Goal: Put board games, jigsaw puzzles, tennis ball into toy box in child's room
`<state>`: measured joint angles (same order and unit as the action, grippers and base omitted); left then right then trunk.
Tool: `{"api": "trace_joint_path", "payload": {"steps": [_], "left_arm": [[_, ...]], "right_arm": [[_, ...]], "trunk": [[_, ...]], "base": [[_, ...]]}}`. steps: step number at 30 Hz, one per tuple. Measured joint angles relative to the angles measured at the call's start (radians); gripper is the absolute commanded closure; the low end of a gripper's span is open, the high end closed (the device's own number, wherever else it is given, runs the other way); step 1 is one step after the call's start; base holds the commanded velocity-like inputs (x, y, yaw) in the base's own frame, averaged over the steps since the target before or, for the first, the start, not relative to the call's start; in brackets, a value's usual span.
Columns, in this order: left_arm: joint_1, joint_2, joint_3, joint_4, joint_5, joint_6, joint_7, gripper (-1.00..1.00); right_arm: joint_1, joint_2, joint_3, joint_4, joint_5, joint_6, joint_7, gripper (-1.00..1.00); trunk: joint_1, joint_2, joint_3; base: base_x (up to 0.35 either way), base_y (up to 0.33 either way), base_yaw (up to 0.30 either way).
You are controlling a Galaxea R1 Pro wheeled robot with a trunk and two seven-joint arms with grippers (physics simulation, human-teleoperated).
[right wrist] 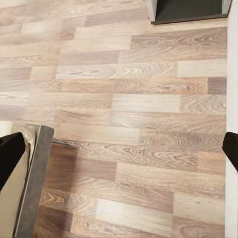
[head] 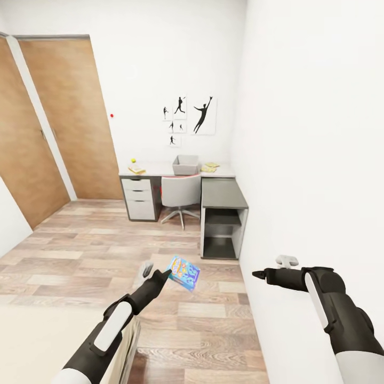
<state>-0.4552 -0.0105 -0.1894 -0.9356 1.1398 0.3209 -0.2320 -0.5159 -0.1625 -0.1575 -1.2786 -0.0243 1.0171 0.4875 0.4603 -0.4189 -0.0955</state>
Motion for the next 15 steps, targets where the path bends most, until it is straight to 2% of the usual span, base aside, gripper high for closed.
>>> {"api": "trace_joint_path", "payload": {"steps": [15], "left_arm": [[0.002,0.000,0.000,0.003,0.000,0.000,-0.002,1.00]], "right_arm": [[0.001,0.000,0.000,-0.007,0.000,0.001,0.000,-1.00]], "trunk": [[0.000,0.000,0.000]], "base": [[0.328,-0.005,0.000]]}}
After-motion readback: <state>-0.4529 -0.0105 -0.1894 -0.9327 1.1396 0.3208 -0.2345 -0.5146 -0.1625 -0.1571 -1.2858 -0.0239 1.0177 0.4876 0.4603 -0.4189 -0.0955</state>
